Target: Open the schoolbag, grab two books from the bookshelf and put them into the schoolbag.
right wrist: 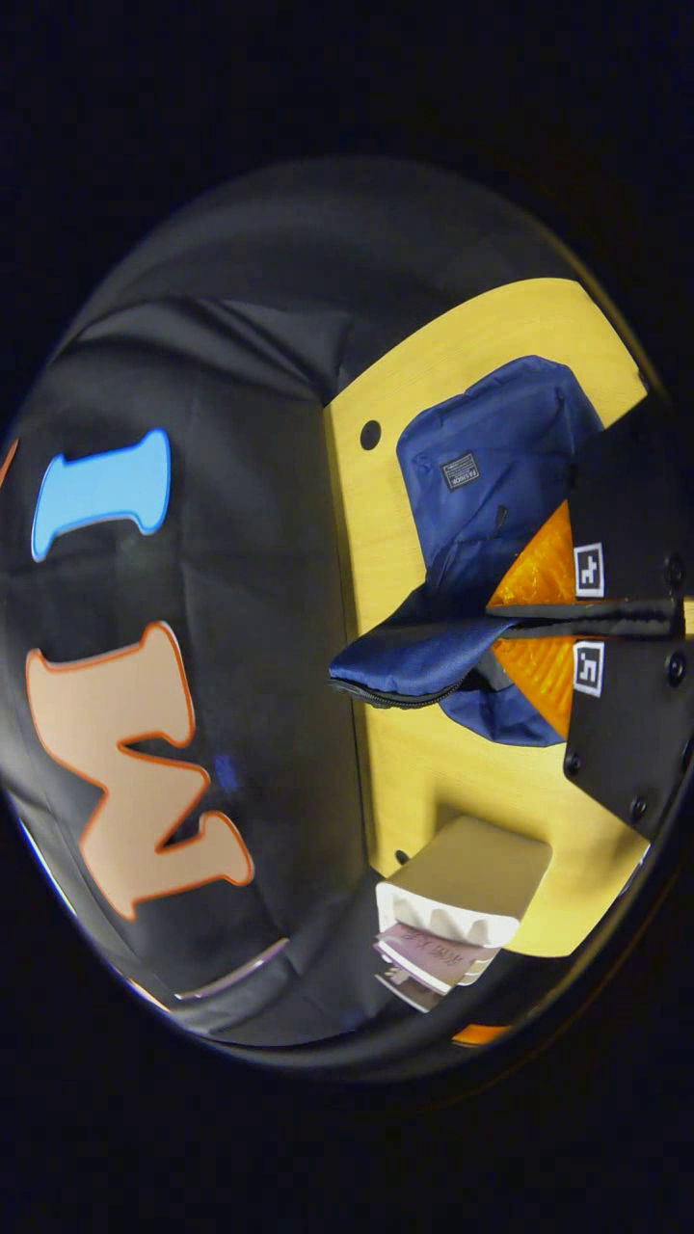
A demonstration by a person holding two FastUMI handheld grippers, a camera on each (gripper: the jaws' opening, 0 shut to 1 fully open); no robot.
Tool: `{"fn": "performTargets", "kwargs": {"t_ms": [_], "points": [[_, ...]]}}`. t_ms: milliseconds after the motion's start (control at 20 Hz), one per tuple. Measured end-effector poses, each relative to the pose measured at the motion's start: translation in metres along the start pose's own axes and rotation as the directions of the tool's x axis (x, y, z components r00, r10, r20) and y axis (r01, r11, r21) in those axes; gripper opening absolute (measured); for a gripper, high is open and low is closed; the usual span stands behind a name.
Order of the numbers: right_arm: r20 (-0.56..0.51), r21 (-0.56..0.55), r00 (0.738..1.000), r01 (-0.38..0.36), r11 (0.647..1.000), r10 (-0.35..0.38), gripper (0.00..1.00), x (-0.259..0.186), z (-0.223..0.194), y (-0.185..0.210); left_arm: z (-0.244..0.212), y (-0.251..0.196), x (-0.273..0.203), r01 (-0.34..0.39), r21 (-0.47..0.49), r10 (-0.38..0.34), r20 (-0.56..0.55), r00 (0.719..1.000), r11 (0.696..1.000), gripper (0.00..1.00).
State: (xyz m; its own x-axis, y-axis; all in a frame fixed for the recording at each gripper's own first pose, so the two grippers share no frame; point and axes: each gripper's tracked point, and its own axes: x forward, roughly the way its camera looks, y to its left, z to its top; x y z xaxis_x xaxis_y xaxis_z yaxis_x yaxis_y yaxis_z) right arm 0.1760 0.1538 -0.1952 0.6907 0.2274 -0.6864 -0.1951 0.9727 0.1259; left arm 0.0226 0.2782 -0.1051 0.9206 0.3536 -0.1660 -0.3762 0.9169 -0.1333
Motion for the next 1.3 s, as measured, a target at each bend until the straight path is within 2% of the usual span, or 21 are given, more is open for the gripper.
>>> {"fn": "performTargets", "kwargs": {"t_ms": [250, 400, 450, 500, 650, 750, 850, 900, 950, 1150, 1300], "points": [[0.034, 0.114, 0.999, 0.003, 0.993, -0.007, 0.02, -0.012, 0.013, -0.028, -0.008, -0.006, 0.020, 0.018, 0.017, -0.017, -0.047, 0.999, 1.000, 0.96], [0.042, 0.141, 0.999, 0.009, 0.990, -0.015, 0.03, -0.013, 0.010, -0.031, -0.022, -0.002, 0.039, 0.017, 0.033, -0.013, -0.107, 0.994, 0.999, 0.96], [0.042, 0.143, 0.999, 0.012, 0.990, -0.018, 0.01, -0.011, 0.008, -0.029, -0.027, 0.000, 0.048, 0.015, 0.047, -0.009, -0.132, 0.991, 0.999, 0.99], [0.041, 0.144, 0.999, 0.013, 0.989, -0.019, 0.01, -0.011, 0.007, -0.029, -0.031, 0.002, 0.056, 0.020, 0.072, -0.008, -0.166, 0.986, 0.997, 0.96], [0.038, 0.139, 0.999, 0.013, 0.990, -0.019, 0.01, -0.009, 0.007, -0.028, -0.033, 0.000, 0.084, 0.073, 0.142, -0.032, -0.273, 0.961, 0.987, 0.96], [0.040, 0.144, 0.999, 0.006, 0.990, -0.012, 0.02, -0.009, 0.006, -0.027, -0.036, -0.002, 0.097, 0.100, 0.151, -0.038, -0.369, 0.929, 0.983, 0.95], [0.043, 0.154, 0.999, 0.000, 0.988, -0.007, 0.03, -0.010, 0.008, -0.032, -0.044, -0.005, 0.107, 0.118, 0.148, -0.035, -0.472, 0.881, 0.982, 0.96], [0.043, 0.159, 0.999, -0.003, 0.987, -0.004, 0.03, -0.012, 0.008, -0.031, -0.049, -0.005, 0.112, 0.129, 0.148, -0.034, -0.516, 0.856, 0.981, 0.92], [0.045, 0.162, 0.999, -0.005, 0.987, -0.003, 0.02, -0.012, 0.008, -0.032, -0.055, -0.004, 0.118, 0.136, 0.169, -0.020, -0.553, 0.833, 0.976, 0.96], [0.051, 0.163, 0.999, -0.012, 0.987, 0.003, 0.03, -0.012, 0.008, -0.032, -0.075, 0.005, 0.132, 0.149, 0.204, 0.028, -0.672, 0.740, 0.967, 0.97], [0.047, 0.168, 0.999, -0.016, 0.986, 0.008, 0.02, -0.012, 0.005, -0.033, -0.085, 0.007, 0.145, 0.168, 0.207, 0.037, -0.727, 0.685, 0.964, 0.96]]}}
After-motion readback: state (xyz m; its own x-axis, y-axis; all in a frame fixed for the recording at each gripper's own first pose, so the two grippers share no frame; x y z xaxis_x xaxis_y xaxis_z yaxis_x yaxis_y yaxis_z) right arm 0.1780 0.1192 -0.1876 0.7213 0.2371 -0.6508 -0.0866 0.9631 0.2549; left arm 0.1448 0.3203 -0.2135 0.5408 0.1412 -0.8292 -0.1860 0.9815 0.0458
